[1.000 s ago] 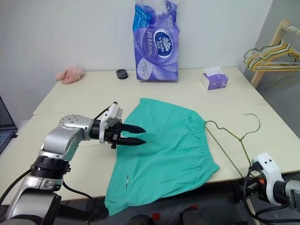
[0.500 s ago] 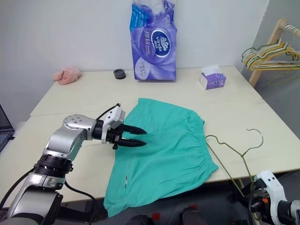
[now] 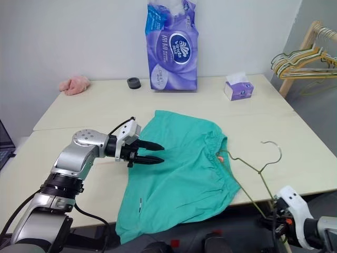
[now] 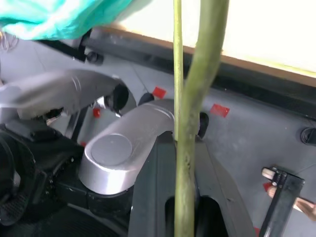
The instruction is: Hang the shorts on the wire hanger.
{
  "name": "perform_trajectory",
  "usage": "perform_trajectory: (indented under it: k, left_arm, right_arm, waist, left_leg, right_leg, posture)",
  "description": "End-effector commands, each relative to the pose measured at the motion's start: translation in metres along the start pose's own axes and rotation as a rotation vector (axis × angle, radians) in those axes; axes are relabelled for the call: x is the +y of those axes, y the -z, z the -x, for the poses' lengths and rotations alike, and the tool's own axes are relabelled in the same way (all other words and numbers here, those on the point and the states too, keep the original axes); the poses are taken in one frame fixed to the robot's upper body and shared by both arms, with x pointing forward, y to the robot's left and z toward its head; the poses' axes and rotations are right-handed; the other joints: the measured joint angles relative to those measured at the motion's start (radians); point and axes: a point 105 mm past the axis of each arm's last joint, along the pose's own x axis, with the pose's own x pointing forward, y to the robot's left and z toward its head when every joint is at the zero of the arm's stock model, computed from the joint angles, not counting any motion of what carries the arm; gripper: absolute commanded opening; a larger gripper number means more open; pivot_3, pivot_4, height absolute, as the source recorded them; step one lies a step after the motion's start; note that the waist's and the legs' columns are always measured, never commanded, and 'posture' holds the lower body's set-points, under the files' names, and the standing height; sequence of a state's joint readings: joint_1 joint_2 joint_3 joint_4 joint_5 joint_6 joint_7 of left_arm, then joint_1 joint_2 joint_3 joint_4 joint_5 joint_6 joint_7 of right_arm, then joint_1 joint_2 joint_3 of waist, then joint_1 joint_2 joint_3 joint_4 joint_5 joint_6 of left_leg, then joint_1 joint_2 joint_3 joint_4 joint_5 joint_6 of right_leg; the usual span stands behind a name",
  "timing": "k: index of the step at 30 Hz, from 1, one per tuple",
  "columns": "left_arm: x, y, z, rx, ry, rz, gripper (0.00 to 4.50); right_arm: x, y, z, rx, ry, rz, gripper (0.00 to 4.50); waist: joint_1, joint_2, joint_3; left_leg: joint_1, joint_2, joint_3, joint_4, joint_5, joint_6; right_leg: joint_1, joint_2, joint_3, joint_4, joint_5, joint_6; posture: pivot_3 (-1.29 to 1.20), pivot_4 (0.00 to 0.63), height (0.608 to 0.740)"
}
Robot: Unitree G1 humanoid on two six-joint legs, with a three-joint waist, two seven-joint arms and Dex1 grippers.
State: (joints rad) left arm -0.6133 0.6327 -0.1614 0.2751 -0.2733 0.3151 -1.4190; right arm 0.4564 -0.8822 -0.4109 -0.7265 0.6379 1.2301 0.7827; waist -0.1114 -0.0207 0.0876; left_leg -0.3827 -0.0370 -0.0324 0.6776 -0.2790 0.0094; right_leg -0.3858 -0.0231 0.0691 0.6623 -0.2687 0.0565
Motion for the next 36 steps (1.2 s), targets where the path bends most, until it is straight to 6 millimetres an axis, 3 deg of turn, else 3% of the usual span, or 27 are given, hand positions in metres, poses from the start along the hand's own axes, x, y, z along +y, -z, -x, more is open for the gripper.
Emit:
perform_trajectory:
  k: [1, 8, 19, 28, 36]
  left_arm:
    - [0.004, -0.012, 0.001, -0.009, -0.013, -0.057, 2.49]
    - [0.003, -0.009, 0.001, -0.003, -0.018, -0.060, 2.49]
    - [0.002, -0.011, 0.000, -0.018, -0.019, -0.058, 2.49]
    - [0.000, -0.026, -0.001, -0.080, 0.007, -0.044, 2.49]
    - [0.010, -0.032, 0.008, -0.054, -0.054, -0.093, 2.49]
  right_arm:
    - [0.004, -0.006, -0.006, -0.001, 0.010, 0.061, 0.00]
    - [-0.010, -0.012, -0.007, -0.016, 0.076, 0.048, 0.00]
    - [-0.025, -0.018, 0.016, -0.109, 0.027, -0.069, 0.00]
    - [-0.048, -0.019, 0.008, -0.131, 0.084, -0.161, 0.00]
    - [-0.050, -0.023, -0.003, -0.096, 0.052, -0.147, 0.00]
  waist:
    - [0.000, 0.000, 0.000]
    - [0.003, 0.000, 0.000]
    - [0.005, -0.001, 0.001]
    - [0.004, -0.001, 0.001]
    - [0.003, -0.001, 0.001]
  left_leg:
    - [0.000, 0.000, 0.000, 0.000, 0.000, 0.000]
    - [-0.001, 0.000, 0.000, 0.000, 0.000, 0.000]
    - [-0.001, 0.000, 0.000, 0.000, 0.000, 0.000]
    - [-0.001, 0.000, 0.000, 0.000, 0.000, 0.000]
    - [-0.001, 0.000, 0.001, 0.000, 0.000, 0.000]
  right_leg:
    - [0.000, 0.000, 0.000, 0.000, 0.000, 0.000]
    - [-0.001, 0.000, 0.000, 0.000, 0.000, 0.000]
    - [0.000, 0.000, 0.000, 0.000, 0.000, 0.000]
    - [-0.001, 0.000, 0.000, 0.000, 0.000, 0.000]
    - [-0.001, 0.000, 0.001, 0.000, 0.000, 0.000]
  posture:
    - [-0.21, 0.067, 0.740]
    - [-0.20, 0.068, 0.740]
    - [-0.20, 0.071, 0.740]
    - [-0.20, 0.067, 0.740]
    - [-0.19, 0.068, 0.740]
